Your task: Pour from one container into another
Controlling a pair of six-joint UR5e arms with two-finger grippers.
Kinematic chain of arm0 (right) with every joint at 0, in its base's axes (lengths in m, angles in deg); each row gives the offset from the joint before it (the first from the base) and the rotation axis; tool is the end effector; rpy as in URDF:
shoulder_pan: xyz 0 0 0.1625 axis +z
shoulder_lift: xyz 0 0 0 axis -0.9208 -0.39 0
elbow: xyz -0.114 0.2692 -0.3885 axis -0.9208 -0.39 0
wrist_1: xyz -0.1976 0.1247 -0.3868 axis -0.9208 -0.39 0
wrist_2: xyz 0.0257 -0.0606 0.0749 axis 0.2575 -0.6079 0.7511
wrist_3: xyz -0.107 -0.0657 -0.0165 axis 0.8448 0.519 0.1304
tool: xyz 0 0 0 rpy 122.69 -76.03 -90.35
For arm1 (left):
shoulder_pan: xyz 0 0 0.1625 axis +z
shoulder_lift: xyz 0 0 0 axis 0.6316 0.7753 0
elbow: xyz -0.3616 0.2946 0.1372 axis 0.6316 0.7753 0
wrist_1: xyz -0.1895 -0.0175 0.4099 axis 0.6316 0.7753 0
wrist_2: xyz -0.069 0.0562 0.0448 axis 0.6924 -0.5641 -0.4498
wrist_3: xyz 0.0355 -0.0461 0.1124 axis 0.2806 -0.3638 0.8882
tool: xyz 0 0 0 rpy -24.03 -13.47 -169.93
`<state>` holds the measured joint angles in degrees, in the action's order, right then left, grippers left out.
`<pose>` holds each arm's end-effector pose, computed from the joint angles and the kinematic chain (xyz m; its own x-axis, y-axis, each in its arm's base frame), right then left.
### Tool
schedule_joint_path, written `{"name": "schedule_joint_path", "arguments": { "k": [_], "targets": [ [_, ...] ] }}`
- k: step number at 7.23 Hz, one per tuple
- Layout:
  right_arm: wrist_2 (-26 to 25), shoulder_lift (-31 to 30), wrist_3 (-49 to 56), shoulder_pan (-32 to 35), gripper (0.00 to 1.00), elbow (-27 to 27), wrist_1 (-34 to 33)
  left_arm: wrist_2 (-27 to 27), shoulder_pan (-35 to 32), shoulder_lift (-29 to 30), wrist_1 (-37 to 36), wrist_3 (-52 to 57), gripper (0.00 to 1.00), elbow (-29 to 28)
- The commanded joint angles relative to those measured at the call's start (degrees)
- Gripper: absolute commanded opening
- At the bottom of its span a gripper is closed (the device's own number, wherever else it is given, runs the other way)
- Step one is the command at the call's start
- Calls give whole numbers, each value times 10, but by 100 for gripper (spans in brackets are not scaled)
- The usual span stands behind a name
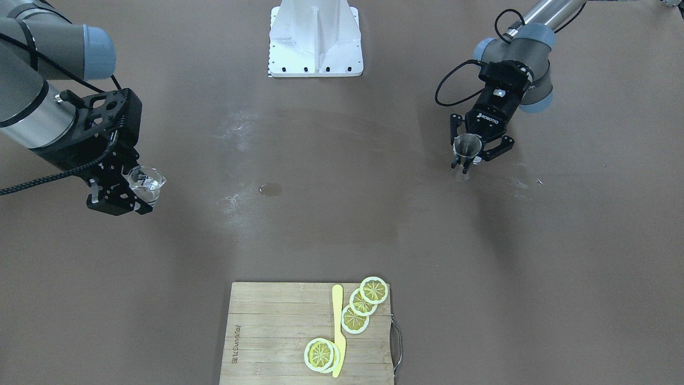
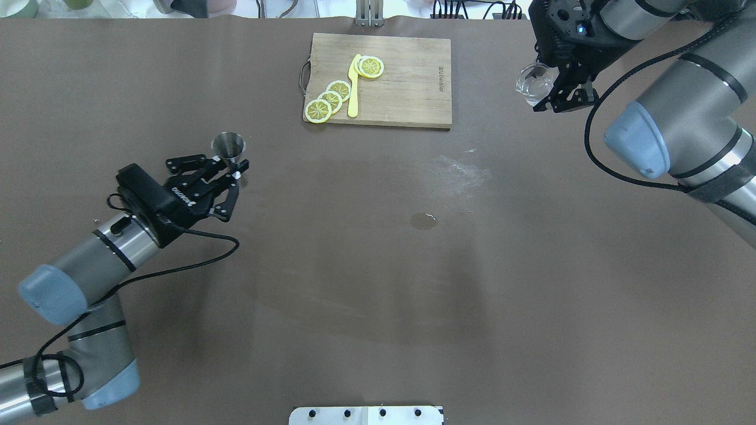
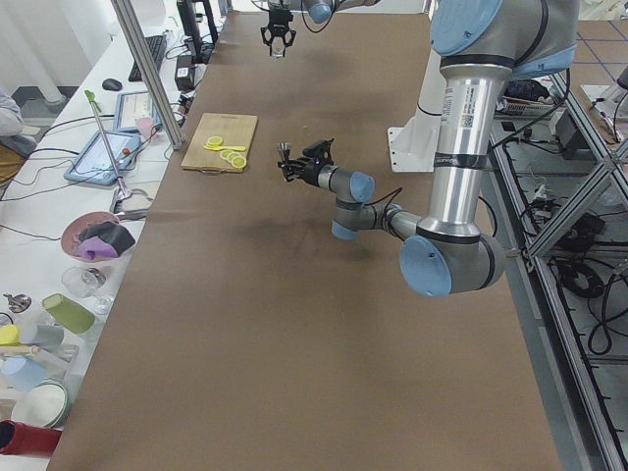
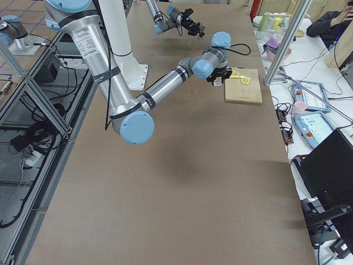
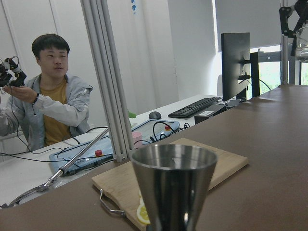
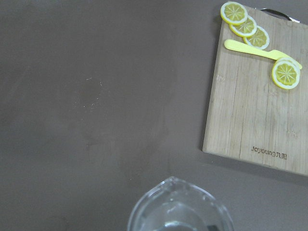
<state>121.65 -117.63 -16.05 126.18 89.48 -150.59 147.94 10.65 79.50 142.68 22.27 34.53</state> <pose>-0.3165 -0.6209 0.3344 0.0204 -0.9727 -0.2311 0.4875 -0.1921 0.8517 0.4082 -0.4366 0.4800 0.6863 0.5883 -0.4276 0.4663 0.0953 0.8795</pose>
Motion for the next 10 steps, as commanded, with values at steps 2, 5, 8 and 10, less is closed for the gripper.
{"name": "schedule_joint_path", "arguments": {
  "k": [2,5,8,10],
  "targets": [
    [21,-51,-83,2,0,-64,213,5,-31,-67,44,-2,0,-30],
    [35,-98,-197,3,0,-171,469,-1,-42,-68,131,-120,0,-112],
    [34,-105,-288,7,0,-254,610,-86,-20,-89,109,-241,0,-112],
    [25,-102,-321,6,0,-324,697,-159,29,-128,41,-280,0,-89]
  ]
}}
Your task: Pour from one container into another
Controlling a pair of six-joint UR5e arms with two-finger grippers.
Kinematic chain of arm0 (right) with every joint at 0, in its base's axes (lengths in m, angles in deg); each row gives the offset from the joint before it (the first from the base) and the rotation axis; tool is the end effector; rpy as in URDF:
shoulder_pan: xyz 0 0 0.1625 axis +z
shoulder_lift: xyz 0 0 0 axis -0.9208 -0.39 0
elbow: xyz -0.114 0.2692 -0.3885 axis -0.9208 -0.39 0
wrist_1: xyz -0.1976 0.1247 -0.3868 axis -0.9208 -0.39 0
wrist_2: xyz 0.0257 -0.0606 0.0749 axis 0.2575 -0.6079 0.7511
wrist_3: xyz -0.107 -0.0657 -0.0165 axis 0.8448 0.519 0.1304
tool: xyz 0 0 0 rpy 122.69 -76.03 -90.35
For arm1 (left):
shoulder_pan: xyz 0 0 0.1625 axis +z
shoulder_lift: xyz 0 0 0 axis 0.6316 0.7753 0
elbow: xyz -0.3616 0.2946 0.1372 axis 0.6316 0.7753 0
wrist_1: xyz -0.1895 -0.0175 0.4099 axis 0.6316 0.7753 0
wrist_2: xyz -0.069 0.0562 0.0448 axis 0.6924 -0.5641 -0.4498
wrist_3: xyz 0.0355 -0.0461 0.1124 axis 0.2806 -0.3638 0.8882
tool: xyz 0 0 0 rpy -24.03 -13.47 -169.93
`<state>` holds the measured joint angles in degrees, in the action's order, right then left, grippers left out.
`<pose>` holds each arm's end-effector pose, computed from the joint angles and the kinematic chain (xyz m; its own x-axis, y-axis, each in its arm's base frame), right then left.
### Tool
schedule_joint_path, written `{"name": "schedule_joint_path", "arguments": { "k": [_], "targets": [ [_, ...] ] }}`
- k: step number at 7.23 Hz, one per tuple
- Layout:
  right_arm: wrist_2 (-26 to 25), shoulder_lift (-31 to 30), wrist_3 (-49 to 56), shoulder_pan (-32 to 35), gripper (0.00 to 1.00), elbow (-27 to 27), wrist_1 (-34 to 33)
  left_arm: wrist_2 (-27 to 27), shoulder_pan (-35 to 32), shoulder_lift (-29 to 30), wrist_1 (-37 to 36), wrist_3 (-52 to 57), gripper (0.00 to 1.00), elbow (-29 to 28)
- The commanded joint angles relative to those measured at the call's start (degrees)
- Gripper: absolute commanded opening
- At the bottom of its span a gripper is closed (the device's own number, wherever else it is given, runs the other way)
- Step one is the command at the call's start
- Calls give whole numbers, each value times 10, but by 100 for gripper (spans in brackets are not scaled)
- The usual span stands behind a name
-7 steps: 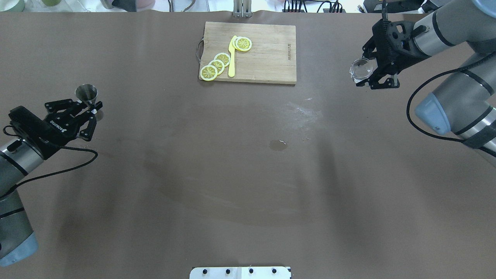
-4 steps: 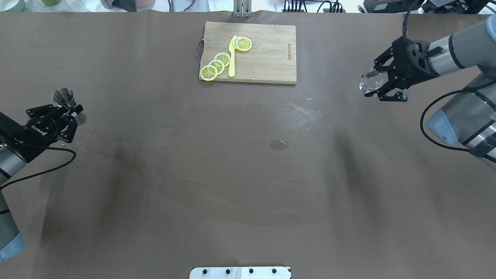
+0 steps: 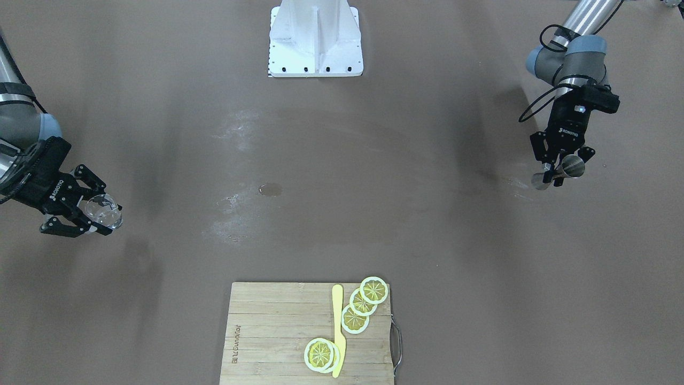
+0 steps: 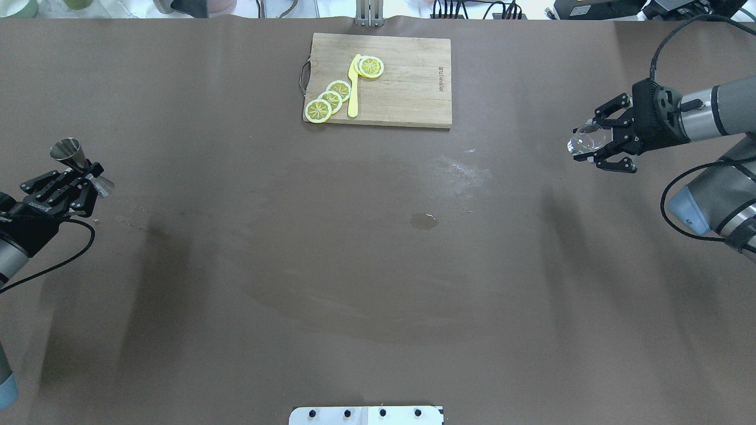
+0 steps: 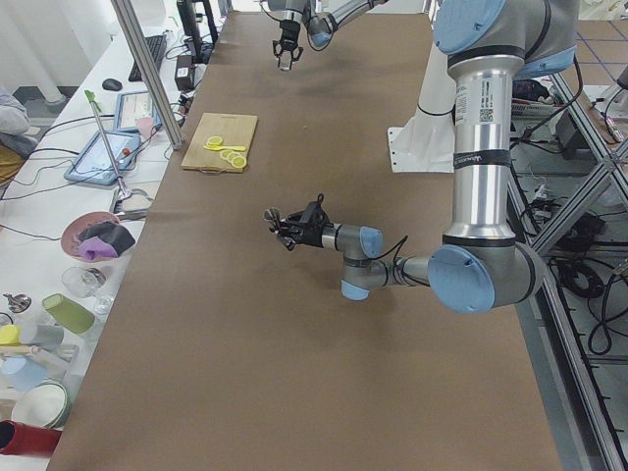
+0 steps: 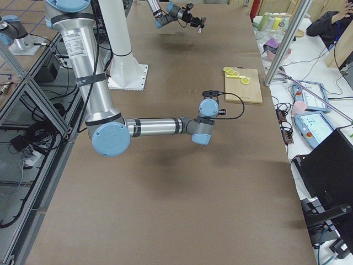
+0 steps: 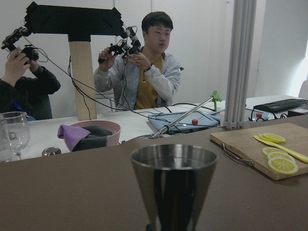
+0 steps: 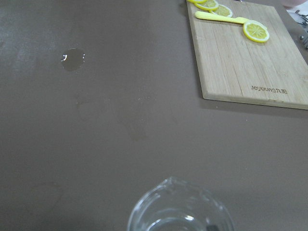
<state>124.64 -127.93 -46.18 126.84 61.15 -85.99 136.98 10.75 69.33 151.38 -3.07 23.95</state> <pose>-0.2993 -0.5980 0.5804 0.2089 -0.9746 -0.0801 0.1823 -0.0416 0.9824 0.3220 -0.4123 0.6575 0.6246 0.3009 -0.7206 0.6611 0.2874 0.6931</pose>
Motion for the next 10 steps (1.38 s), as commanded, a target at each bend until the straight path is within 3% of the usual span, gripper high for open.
{"name": "schedule_joint_path", "arguments": {
  "k": [1,5,6,7,8,10],
  "targets": [
    [-5,4,-42,-1,0,-74,87,-82,46,-33,-51,-27,0,18],
    [-27,25,-72,-6,0,-163,176,-196,98,-30,-76,-28,0,22],
    [-30,29,-93,-10,0,-164,177,-213,101,-26,-96,-27,0,22],
    [-45,39,-114,-17,0,-164,182,-232,101,-25,-166,-28,0,22],
    [-83,52,-143,-50,0,-164,193,-238,102,-25,-181,-40,0,35],
    [-103,64,-195,-69,0,-155,195,-312,165,-27,-205,-152,0,55]
  ]
}}
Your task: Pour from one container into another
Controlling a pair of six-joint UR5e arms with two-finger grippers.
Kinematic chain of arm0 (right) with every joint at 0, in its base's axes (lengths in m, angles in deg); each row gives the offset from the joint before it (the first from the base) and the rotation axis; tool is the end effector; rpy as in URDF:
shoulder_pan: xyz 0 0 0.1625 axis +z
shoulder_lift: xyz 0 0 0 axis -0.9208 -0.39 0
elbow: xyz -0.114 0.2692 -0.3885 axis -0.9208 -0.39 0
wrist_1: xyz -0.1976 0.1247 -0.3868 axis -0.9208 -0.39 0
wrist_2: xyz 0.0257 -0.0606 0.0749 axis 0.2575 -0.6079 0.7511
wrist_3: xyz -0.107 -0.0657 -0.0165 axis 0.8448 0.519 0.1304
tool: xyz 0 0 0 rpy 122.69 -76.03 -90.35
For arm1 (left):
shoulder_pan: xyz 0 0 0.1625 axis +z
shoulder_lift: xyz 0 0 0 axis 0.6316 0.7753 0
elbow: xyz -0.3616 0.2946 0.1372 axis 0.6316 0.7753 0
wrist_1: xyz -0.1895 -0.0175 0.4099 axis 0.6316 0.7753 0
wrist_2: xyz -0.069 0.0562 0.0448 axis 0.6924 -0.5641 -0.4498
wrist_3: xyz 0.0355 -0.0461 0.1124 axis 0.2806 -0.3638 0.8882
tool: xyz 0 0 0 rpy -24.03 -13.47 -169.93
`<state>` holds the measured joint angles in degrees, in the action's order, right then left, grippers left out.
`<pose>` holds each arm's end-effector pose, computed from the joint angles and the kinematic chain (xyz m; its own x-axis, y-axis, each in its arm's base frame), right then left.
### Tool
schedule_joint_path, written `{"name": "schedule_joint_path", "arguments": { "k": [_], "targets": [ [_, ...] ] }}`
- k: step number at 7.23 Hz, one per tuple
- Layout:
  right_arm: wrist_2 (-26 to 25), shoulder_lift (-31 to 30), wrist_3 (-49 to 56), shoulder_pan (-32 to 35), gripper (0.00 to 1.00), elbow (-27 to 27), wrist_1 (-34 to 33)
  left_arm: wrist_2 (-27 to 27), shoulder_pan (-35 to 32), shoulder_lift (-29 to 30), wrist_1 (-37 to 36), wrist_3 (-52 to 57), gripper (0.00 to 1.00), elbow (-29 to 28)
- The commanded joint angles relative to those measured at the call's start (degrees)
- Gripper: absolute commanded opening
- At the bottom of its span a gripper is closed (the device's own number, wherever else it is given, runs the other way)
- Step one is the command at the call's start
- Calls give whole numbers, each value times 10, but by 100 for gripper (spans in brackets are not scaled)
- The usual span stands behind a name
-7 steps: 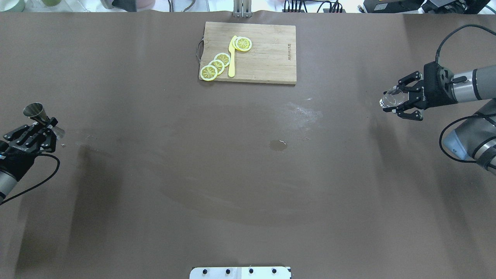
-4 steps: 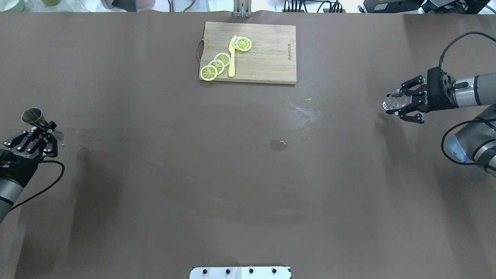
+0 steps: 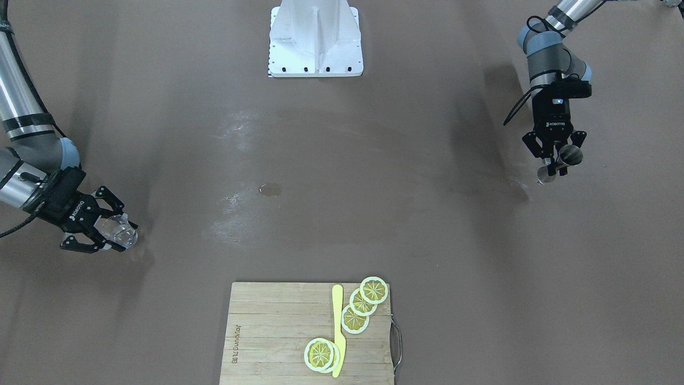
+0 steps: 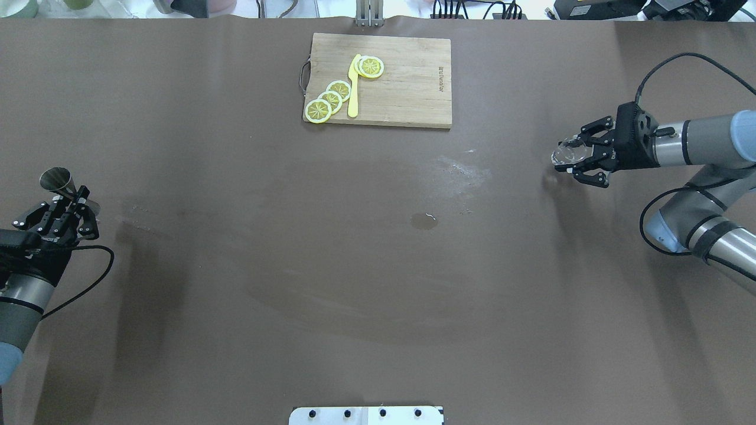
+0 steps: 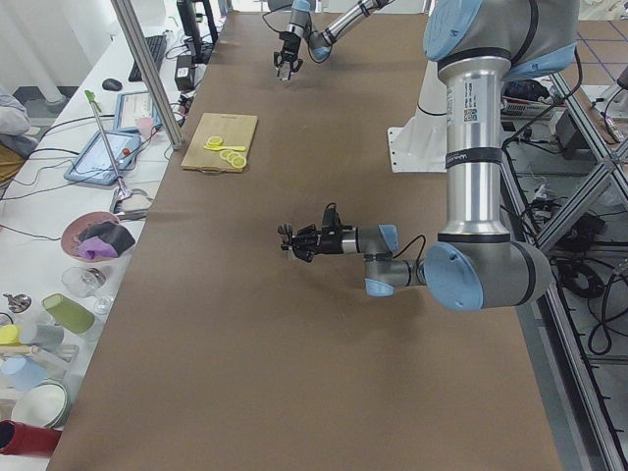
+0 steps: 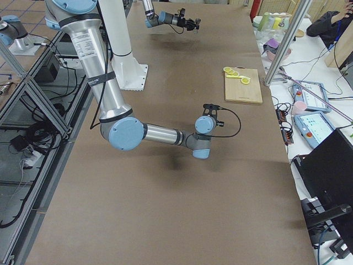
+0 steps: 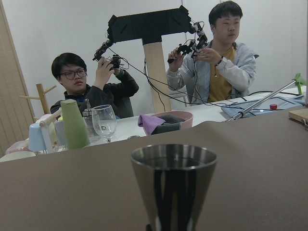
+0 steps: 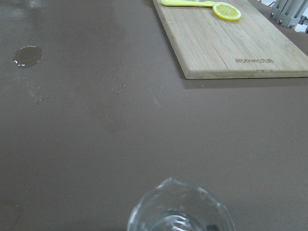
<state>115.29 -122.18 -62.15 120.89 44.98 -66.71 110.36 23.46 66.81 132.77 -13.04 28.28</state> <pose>-0.3682 -0.6017 0.6282 0.2975 -0.9519 0.0730 0.0482 0.0914 0.9947 0.3602 -0.3575 0.6632 0.7526 0.0513 -0.6564 0.6362 0.2002 0.7451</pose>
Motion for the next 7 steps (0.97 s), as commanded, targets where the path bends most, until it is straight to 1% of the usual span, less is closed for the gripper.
{"name": "schedule_joint_path", "arguments": {
  "k": [1,2,3,4,5,7],
  "targets": [
    [-8,7,-71,-11,0,19,3,-61,62,-8,-24,-54,0,37],
    [-7,7,-98,-17,0,29,5,-106,107,-8,-26,-54,0,41],
    [-7,6,-120,-32,0,33,20,-133,133,-8,-27,-52,0,42],
    [-6,4,-129,-51,0,52,22,-150,144,-14,-27,-54,0,42],
    [-3,2,-129,-61,0,64,22,-161,158,-25,-28,-54,0,44],
    [-5,-1,-126,-88,0,69,21,-157,166,-18,-38,-55,0,38]
  ]
}}
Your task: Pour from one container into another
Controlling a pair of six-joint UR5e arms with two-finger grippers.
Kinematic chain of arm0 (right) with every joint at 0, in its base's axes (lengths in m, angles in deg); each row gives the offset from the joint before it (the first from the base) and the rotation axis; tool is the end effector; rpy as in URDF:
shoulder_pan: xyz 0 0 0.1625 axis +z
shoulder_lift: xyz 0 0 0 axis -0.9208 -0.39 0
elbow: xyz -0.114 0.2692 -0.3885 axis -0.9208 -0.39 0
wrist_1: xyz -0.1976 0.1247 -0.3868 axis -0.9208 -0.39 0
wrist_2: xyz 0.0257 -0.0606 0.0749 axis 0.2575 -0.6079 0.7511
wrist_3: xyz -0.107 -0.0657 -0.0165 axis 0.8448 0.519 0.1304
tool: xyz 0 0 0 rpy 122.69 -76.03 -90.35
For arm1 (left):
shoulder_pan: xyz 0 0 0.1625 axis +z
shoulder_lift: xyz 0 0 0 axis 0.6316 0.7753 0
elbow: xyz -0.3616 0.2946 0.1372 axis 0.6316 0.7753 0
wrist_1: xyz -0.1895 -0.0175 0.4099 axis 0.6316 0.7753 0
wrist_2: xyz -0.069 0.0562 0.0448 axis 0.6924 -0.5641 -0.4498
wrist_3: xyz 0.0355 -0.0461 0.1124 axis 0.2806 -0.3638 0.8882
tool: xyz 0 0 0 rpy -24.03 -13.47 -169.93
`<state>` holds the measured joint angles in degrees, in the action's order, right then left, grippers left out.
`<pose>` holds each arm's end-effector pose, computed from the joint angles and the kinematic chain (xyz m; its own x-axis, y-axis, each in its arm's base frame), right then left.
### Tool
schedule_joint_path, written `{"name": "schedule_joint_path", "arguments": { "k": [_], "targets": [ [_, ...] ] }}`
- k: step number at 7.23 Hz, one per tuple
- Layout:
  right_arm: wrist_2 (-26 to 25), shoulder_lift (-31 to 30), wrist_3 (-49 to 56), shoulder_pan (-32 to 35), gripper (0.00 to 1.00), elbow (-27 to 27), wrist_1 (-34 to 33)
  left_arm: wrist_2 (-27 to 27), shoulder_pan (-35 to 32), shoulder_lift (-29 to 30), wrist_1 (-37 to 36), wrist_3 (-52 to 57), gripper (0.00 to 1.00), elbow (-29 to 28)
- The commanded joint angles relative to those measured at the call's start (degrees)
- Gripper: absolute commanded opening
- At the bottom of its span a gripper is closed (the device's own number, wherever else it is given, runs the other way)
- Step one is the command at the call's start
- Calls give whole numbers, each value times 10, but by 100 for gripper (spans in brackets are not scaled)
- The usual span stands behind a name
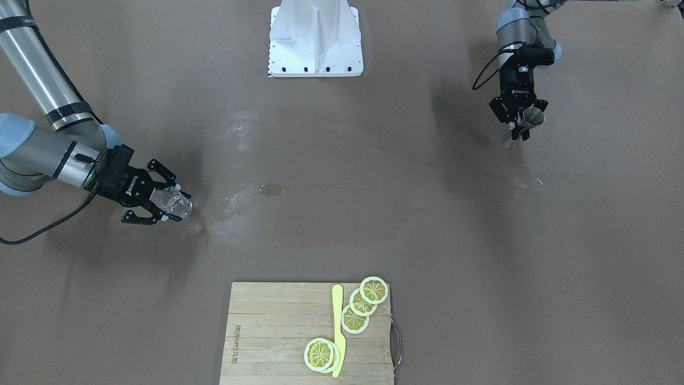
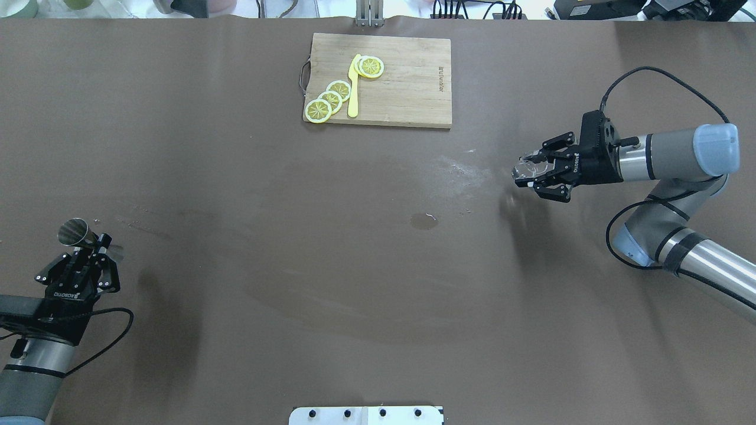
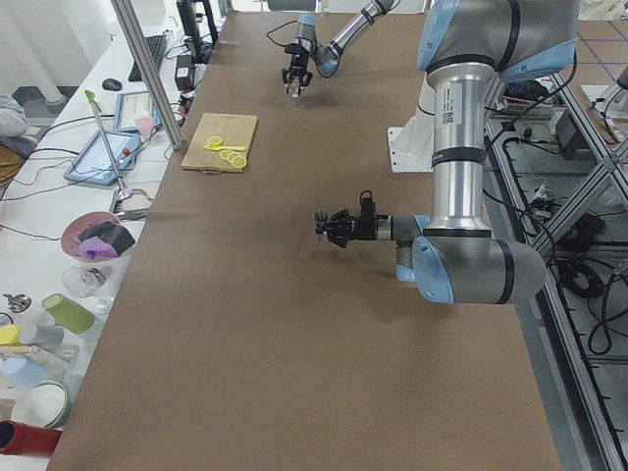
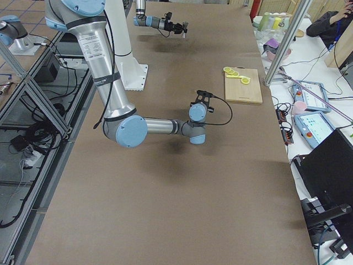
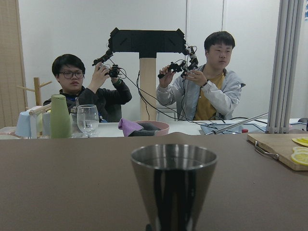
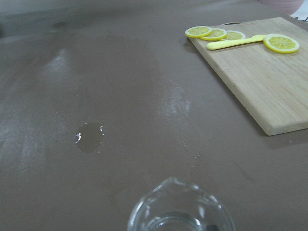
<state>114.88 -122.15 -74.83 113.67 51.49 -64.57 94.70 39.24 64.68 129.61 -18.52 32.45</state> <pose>-0.4368 -0.5473 0.5640 0.1654 -0.9652 0.2027 -0.0831 0.1911 0.9780 0.3994 -0.2571 0.6379 0.7086 0.0918 -0.6996 0.6824 0.1630 0.7126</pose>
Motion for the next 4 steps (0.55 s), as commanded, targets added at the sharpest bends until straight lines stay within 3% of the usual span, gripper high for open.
{"name": "schedule_joint_path", "arguments": {
  "k": [1,4],
  "targets": [
    [-1,0,0,-21,0,5,-4,4,6,2,-26,-3,0,-4],
    [6,0,6,-28,0,13,-34,1,4,1,-105,-128,0,-18]
  ]
}}
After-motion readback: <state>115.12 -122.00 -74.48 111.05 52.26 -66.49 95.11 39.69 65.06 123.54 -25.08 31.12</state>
